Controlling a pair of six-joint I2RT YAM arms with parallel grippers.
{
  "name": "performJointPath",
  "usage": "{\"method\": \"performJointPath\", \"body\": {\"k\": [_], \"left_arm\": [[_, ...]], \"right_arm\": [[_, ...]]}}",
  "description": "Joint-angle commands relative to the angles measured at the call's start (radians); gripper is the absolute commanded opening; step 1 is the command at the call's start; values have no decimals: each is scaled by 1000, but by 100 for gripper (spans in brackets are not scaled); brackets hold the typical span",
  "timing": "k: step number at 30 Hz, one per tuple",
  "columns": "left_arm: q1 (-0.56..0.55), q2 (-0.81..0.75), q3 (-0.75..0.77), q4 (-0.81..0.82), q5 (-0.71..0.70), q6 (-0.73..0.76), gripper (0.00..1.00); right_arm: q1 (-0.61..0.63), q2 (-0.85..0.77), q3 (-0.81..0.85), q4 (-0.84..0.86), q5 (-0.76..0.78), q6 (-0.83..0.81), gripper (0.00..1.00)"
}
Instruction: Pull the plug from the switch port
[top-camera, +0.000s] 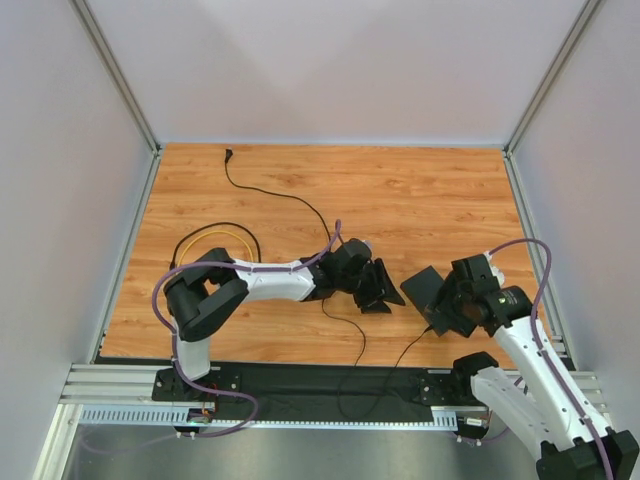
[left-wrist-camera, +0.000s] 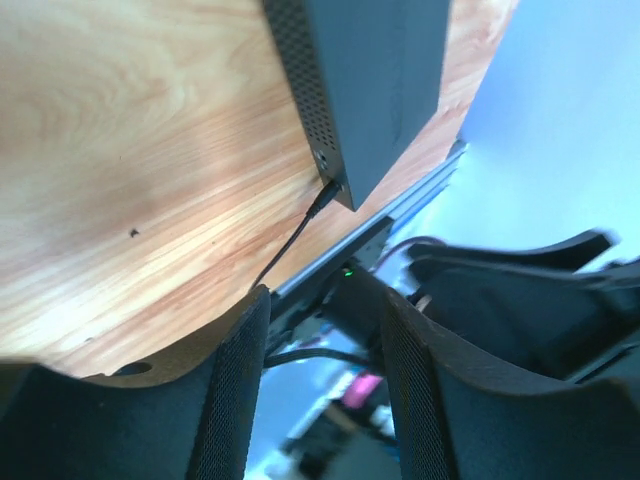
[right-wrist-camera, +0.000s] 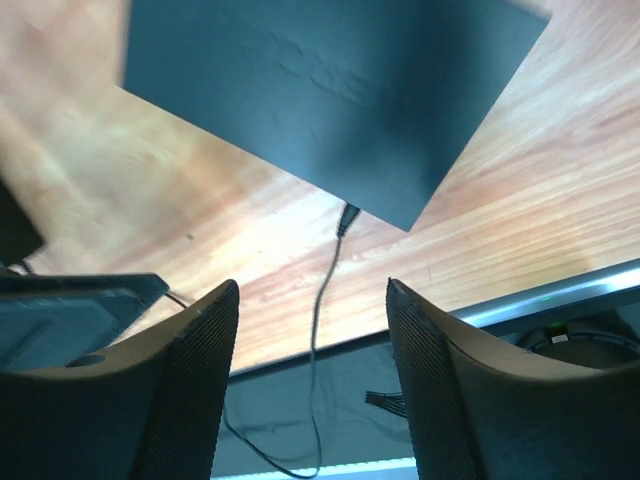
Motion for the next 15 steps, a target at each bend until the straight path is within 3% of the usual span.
{"method": "performJointPath", "body": {"k": [1,4,8,13,15], "left_arm": [[4,-65,36,-76,6,348,55],[-10,-48,90,-114,36,536,55],[-73,9,219,-316,-12,761,55],[-152,48,277,-349,-122,855,55],[-168,82,320,-375,-162,881,50]], "right_arm": [[-10,12,100,-57,131,10,63],[-56,54,135,-35,168,-29,63],[-190,110,117,26,120,-70,57],[-373,152,56,86,-41,-174,49],[-428,152,53,100,-96,-184,48]]}}
